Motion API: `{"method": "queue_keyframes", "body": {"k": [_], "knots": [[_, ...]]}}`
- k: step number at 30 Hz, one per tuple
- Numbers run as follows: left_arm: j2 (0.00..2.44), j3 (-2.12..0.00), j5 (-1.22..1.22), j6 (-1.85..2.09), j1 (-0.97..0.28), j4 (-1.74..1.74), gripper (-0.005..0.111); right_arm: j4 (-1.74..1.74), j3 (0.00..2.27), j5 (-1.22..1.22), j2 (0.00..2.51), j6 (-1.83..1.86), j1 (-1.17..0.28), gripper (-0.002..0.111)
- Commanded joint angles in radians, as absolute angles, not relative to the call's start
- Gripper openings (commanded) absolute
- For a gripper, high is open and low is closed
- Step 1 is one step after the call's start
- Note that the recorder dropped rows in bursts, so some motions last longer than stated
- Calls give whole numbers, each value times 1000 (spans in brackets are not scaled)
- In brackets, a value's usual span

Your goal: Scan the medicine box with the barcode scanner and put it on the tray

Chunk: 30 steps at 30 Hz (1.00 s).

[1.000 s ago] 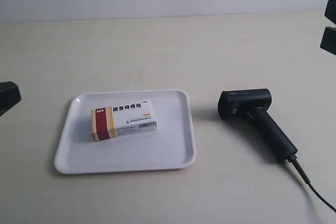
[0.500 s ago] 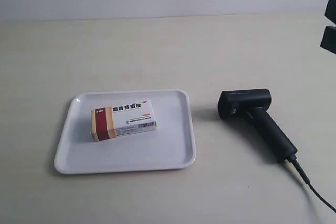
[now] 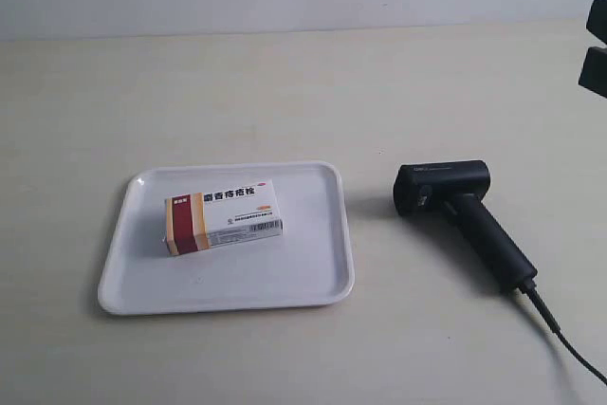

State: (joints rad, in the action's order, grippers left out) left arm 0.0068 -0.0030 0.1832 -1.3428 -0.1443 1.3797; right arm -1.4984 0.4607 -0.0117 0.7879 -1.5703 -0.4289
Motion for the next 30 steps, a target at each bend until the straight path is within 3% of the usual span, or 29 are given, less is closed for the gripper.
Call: {"method": "queue_keyframes", "body": {"k": [1,12,15,22,30], "knots": [[0,0,140,-1345,-136,1372,2,-1494,457,-13,782,-1573,-430,0],[0,0,0,-1330,-138,1341,2,-1494,457,-13,782,-1573,-430,0],[0,0,29,-1108,-138,1078,2,-1491,457,-30,782,-1573,-430,0],[0,0,89,-35,-140,74,2,-1491,457,-35,782,-1573,-430,0],[0,0,150,22,-83,33,2,-1491,457,-35,782,-1573,-430,0]]}}
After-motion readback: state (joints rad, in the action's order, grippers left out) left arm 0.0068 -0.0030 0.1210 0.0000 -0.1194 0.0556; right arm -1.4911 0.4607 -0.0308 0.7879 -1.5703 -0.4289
